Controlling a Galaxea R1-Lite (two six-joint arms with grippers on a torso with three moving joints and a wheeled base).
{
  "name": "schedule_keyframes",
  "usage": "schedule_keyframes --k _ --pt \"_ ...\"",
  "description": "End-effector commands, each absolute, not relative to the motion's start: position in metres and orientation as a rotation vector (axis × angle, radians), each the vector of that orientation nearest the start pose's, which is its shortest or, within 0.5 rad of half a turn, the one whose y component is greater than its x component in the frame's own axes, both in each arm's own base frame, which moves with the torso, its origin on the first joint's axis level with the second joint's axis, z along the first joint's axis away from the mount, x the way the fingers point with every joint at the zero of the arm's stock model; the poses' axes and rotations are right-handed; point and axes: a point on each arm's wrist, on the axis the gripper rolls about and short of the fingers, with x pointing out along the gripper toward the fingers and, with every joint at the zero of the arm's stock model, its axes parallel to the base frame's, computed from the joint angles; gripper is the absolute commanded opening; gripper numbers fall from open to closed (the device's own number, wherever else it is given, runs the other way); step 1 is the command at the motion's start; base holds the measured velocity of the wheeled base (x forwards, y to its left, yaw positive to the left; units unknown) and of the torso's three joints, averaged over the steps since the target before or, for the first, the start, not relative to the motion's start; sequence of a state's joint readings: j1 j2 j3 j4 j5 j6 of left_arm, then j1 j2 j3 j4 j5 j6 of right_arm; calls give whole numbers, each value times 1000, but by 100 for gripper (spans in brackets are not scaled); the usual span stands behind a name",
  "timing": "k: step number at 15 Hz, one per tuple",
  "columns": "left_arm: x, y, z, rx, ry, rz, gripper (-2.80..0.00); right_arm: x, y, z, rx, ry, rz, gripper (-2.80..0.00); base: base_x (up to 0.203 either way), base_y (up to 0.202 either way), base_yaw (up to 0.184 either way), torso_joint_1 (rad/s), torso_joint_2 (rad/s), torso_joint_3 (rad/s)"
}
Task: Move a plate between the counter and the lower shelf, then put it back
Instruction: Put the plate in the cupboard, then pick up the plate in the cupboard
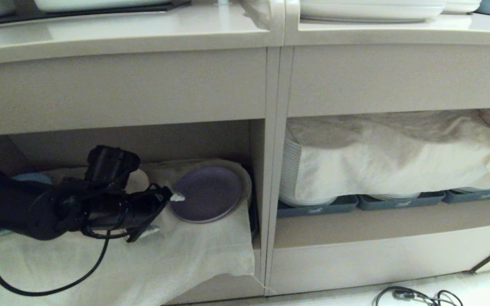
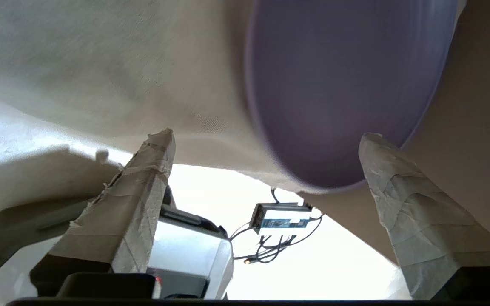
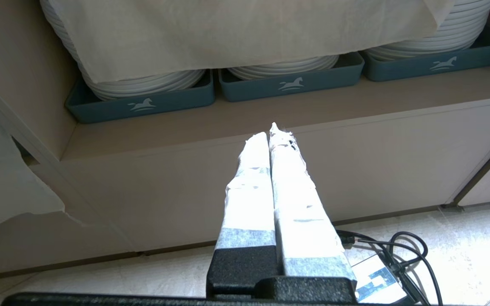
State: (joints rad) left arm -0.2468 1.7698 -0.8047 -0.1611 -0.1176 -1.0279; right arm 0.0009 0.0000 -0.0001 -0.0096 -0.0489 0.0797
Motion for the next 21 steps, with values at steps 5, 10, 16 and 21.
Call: schedule_keyframes --k 5,10,16,21 --pt "251 -66 127 -916 897 93 0 -23 -1 77 80 -13 -48 -280 0 0 0 0 0 0" --pt "226 -60 139 -907 922 99 0 -23 -1 77 80 -12 -47 -280 0 0 0 0 0 0" --pt "193 -51 142 -907 904 94 0 -23 -1 77 80 -12 -47 -280 0 0 0 0 0 0" --pt "162 -44 149 -861 851 36 -280 -23 -1 77 80 -13 -47 -280 0 0 0 0 0 0"
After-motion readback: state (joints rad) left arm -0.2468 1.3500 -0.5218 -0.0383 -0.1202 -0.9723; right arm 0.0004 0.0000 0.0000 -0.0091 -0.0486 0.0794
